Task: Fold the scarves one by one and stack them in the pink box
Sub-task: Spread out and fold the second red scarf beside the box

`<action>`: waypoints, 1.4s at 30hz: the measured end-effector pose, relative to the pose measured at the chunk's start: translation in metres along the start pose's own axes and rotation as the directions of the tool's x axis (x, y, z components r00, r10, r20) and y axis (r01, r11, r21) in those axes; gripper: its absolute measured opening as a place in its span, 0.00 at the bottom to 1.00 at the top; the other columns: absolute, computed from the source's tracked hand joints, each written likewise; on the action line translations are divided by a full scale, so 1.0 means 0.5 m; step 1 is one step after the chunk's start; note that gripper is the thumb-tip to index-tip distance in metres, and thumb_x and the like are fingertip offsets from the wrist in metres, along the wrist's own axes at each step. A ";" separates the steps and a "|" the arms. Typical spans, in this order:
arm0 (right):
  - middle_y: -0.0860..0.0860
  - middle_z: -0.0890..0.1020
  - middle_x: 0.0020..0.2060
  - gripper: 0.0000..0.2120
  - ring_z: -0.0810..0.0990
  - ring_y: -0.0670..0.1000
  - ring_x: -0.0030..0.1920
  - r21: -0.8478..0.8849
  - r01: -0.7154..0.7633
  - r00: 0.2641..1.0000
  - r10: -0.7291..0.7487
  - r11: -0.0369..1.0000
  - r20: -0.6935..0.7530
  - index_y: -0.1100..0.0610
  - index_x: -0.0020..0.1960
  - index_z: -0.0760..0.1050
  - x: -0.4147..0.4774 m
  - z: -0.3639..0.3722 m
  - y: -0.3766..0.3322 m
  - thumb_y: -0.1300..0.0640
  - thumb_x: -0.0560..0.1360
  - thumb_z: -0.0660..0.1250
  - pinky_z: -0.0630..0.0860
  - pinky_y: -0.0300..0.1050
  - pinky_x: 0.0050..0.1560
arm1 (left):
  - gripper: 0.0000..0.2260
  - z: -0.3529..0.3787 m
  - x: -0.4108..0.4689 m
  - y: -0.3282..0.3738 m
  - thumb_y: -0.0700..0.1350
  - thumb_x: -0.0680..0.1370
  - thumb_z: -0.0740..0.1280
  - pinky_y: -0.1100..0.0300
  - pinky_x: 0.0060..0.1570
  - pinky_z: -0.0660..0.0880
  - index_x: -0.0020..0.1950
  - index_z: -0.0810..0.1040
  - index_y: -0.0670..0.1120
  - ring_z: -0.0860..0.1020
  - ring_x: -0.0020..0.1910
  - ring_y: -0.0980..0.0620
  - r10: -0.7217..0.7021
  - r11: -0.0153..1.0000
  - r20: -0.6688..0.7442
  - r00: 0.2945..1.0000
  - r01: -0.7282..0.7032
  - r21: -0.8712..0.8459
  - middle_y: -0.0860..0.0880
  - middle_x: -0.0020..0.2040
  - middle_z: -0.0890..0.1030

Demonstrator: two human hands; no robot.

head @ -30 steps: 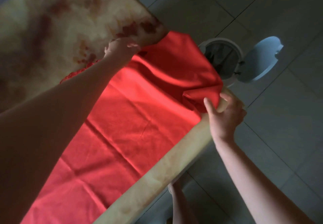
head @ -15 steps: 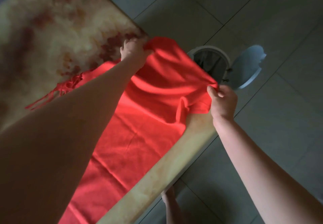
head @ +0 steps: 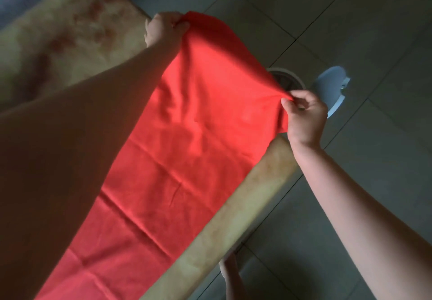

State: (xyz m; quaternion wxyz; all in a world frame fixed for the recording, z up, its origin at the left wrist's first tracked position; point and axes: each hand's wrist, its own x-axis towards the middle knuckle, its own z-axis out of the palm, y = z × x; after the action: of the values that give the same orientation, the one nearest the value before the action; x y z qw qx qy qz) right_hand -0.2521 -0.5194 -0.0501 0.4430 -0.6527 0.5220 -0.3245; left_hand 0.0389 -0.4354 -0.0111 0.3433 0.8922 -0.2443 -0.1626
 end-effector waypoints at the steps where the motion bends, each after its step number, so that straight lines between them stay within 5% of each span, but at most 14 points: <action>1: 0.42 0.77 0.33 0.07 0.75 0.33 0.31 0.001 -0.012 1.000 0.012 1.000 -0.006 0.62 0.48 0.80 -0.003 0.002 0.005 0.66 0.70 0.70 0.71 0.31 0.40 | 0.14 0.003 -0.003 -0.003 0.50 0.72 0.66 0.49 0.63 0.70 0.56 0.81 0.51 0.75 0.61 0.44 -0.007 1.000 0.001 1.000 0.007 0.009 0.49 0.56 0.81; 5: 0.42 0.78 0.33 0.07 0.75 0.33 0.31 -0.023 0.010 0.999 -0.010 1.000 0.032 0.61 0.46 0.79 -0.022 0.003 0.017 0.66 0.69 0.71 0.71 0.31 0.40 | 0.13 0.019 -0.016 -0.005 0.43 0.72 0.66 0.52 0.61 0.71 0.55 0.82 0.49 0.76 0.59 0.46 0.012 0.997 0.057 0.998 -0.016 0.072 0.47 0.55 0.82; 10: 0.42 0.78 0.32 0.05 0.77 0.39 0.35 -0.131 0.212 0.974 -0.199 0.969 0.106 0.53 0.42 0.78 -0.076 -0.014 -0.002 0.59 0.68 0.72 0.74 0.43 0.41 | 0.18 0.004 -0.043 -0.026 0.45 0.67 0.61 0.59 0.40 0.71 0.54 0.82 0.46 0.78 0.54 0.39 -0.065 0.998 0.082 0.994 0.064 0.008 0.39 0.52 0.81; 13: 0.47 0.82 0.37 0.05 0.78 0.54 0.41 -0.200 0.424 0.895 -0.374 0.883 0.243 0.54 0.42 0.79 -0.140 -0.009 -0.023 0.59 0.67 0.73 0.74 0.53 0.48 | 0.23 -0.039 -0.078 -0.081 0.48 0.61 0.58 0.46 0.48 0.75 0.51 0.81 0.43 0.77 0.52 0.33 -0.140 0.990 0.078 0.987 0.137 0.035 0.32 0.51 0.80; 17: 0.44 0.81 0.36 0.06 0.75 0.50 0.44 -0.213 0.553 0.773 -0.400 0.805 0.493 0.52 0.41 0.79 -0.263 0.025 -0.031 0.58 0.66 0.74 0.66 0.48 0.59 | 0.22 -0.093 -0.127 -0.159 0.47 0.67 0.61 0.48 0.51 0.74 0.57 0.80 0.41 0.76 0.56 0.35 -0.332 0.935 0.144 0.932 0.304 0.185 0.34 0.55 0.79; 20: 0.42 0.80 0.35 0.06 0.73 0.47 0.46 -0.157 0.612 0.655 -0.386 0.775 0.650 0.49 0.41 0.81 -0.329 0.043 -0.011 0.49 0.66 0.72 0.61 0.46 0.62 | 0.16 -0.126 -0.170 -0.218 0.45 0.75 0.59 0.51 0.60 0.71 0.59 0.79 0.43 0.76 0.59 0.39 -0.411 0.872 0.119 0.904 0.352 0.341 0.40 0.59 0.79; 21: 0.42 0.81 0.37 0.07 0.74 0.47 0.47 -0.127 0.604 0.645 -0.390 0.786 0.657 0.49 0.42 0.81 -0.336 0.044 -0.009 0.47 0.67 0.71 0.63 0.46 0.60 | 0.17 -0.138 -0.183 -0.228 0.47 0.73 0.58 0.49 0.62 0.71 0.57 0.80 0.46 0.76 0.59 0.39 -0.381 0.874 0.065 0.922 0.336 0.350 0.41 0.58 0.80; 23: 0.44 0.83 0.43 0.09 0.77 0.48 0.49 -0.135 0.507 0.751 -0.359 0.851 0.554 0.51 0.47 0.81 -0.324 0.046 -0.013 0.50 0.69 0.72 0.68 0.49 0.56 | 0.15 -0.151 -0.198 -0.226 0.47 0.73 0.59 0.49 0.63 0.70 0.55 0.80 0.50 0.75 0.59 0.42 -0.290 0.903 -0.032 0.956 0.285 0.320 0.43 0.56 0.81; 25: 0.49 0.82 0.49 0.13 0.76 0.54 0.54 -0.332 0.305 0.922 -0.189 0.893 0.339 0.53 0.54 0.80 -0.288 0.047 -0.010 0.52 0.70 0.72 0.67 0.52 0.56 | 0.14 -0.146 -0.202 -0.209 0.49 0.74 0.61 0.50 0.61 0.71 0.55 0.81 0.50 0.76 0.59 0.42 -0.177 0.940 -0.027 0.984 0.177 0.291 0.44 0.56 0.81; 27: 0.53 0.80 0.55 0.16 0.71 0.59 0.58 -0.532 0.099 0.979 0.014 0.841 0.204 0.53 0.59 0.78 -0.246 0.043 0.006 0.51 0.72 0.71 0.64 0.50 0.56 | 0.14 -0.125 -0.200 -0.184 0.54 0.75 0.62 0.49 0.61 0.71 0.56 0.81 0.51 0.76 0.60 0.42 -0.116 0.952 0.039 0.993 0.100 0.288 0.44 0.58 0.80; 31: 0.52 0.81 0.52 0.14 0.72 0.59 0.58 -0.596 0.046 0.957 0.136 0.801 0.256 0.52 0.53 0.80 -0.191 0.054 0.038 0.45 0.72 0.69 0.62 0.47 0.55 | 0.21 -0.055 -0.170 -0.129 0.61 0.73 0.64 0.50 0.66 0.67 0.63 0.76 0.53 0.74 0.64 0.47 -0.153 0.977 0.152 0.977 0.126 0.172 0.49 0.62 0.78; 35: 0.48 0.84 0.42 0.20 0.76 0.56 0.52 -0.597 0.121 0.937 0.107 0.793 0.333 0.51 0.46 0.82 -0.179 0.079 0.035 0.35 0.68 0.66 0.55 0.45 0.47 | 0.28 -0.002 -0.141 -0.074 0.61 0.75 0.64 0.53 0.70 0.57 0.72 0.66 0.52 0.65 0.71 0.46 -0.137 0.937 0.158 0.978 0.076 0.341 0.47 0.70 0.71; 39: 0.46 0.84 0.41 0.11 0.73 0.54 0.54 -0.590 0.058 0.951 0.135 0.805 0.277 0.49 0.46 0.82 -0.183 0.094 0.019 0.44 0.71 0.69 0.50 0.43 0.43 | 0.24 0.012 -0.127 -0.076 0.58 0.73 0.68 0.52 0.70 0.55 0.68 0.72 0.53 0.65 0.70 0.46 -0.117 0.901 0.131 0.984 0.049 0.432 0.49 0.68 0.73; 42: 0.46 0.84 0.40 0.06 0.78 0.52 0.52 -0.391 -0.136 0.944 0.239 0.910 0.228 0.50 0.42 0.82 -0.179 0.100 0.008 0.48 0.71 0.71 0.52 0.43 0.47 | 0.18 0.016 -0.124 -0.088 0.54 0.73 0.70 0.55 0.66 0.60 0.62 0.78 0.51 0.71 0.65 0.48 -0.154 0.942 0.076 0.985 0.123 0.312 0.49 0.62 0.78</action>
State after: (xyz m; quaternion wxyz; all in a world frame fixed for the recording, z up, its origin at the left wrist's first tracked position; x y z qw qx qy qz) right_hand -0.2312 -0.4208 -0.0699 0.4086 -0.7087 0.5690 -0.0837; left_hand -0.0020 -0.3774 -0.0395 0.1759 0.9404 -0.2200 -0.1906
